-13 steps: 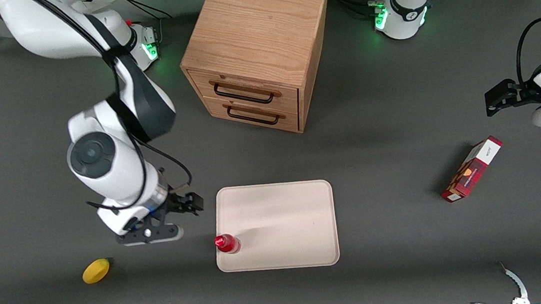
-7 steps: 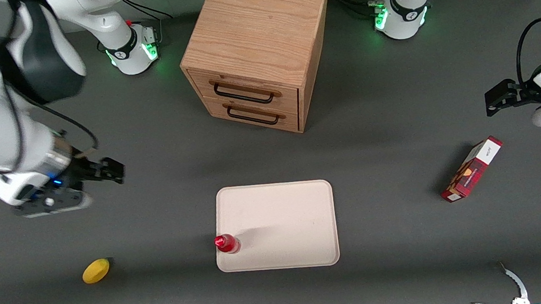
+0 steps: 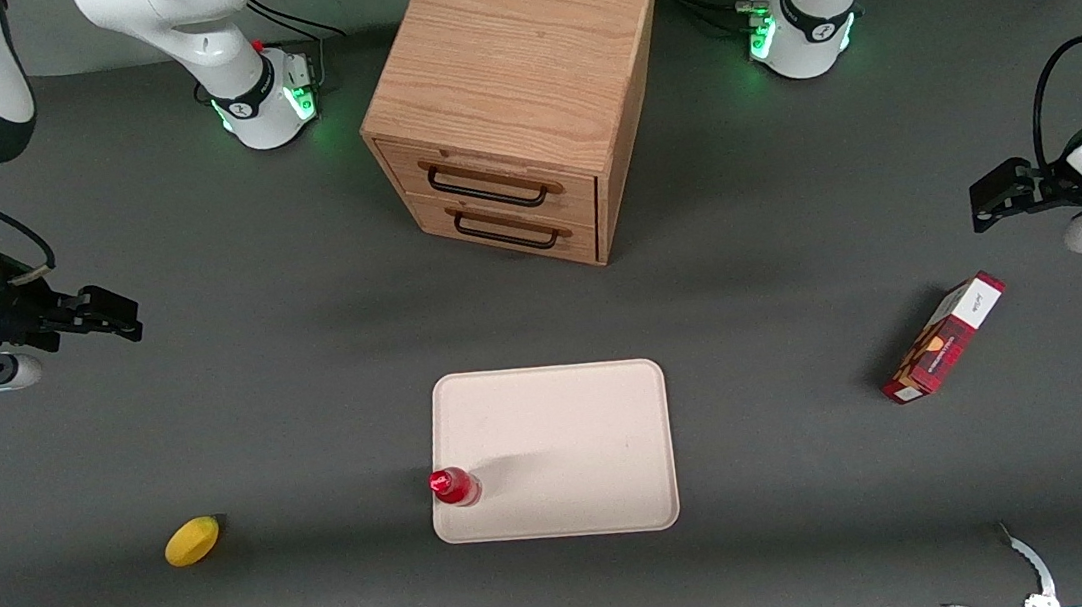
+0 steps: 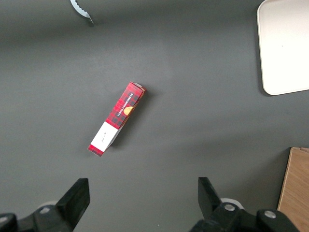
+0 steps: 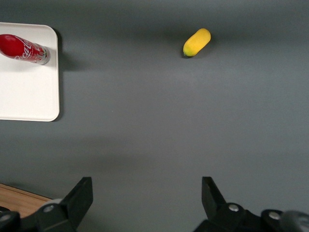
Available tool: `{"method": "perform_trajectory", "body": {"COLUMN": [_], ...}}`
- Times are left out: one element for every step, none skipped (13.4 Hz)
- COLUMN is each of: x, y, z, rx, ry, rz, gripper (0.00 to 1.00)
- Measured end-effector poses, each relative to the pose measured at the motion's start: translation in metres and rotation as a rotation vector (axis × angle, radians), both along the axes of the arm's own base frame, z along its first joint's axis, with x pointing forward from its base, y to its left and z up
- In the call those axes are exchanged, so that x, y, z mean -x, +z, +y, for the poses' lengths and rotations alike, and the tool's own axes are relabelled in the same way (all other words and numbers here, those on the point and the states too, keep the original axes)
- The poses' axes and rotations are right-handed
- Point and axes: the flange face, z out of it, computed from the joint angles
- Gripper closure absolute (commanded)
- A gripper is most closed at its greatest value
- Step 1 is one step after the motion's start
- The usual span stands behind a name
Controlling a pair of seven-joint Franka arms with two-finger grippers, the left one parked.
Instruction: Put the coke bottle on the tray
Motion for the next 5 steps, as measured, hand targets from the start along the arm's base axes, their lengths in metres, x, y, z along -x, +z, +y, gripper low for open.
{"method": "perform_trajectory", "body": {"x": [0.0,0.0,0.0,0.001,0.001], "y": [0.004,0.009,0.014,0.017,0.021], "z": [0.0,0.001,0.0,-0.002,-0.005], "rx": [-0.001,-0.001,-0.002,-0.001,-0.001], "ry": [0.0,0.001,0.0,-0.004,-0.01], "rz": [-0.002,-0.009,-0.016,-0.011,-0.003], "gripper": [0.0,0.0,0.0,0.0,0.0]}}
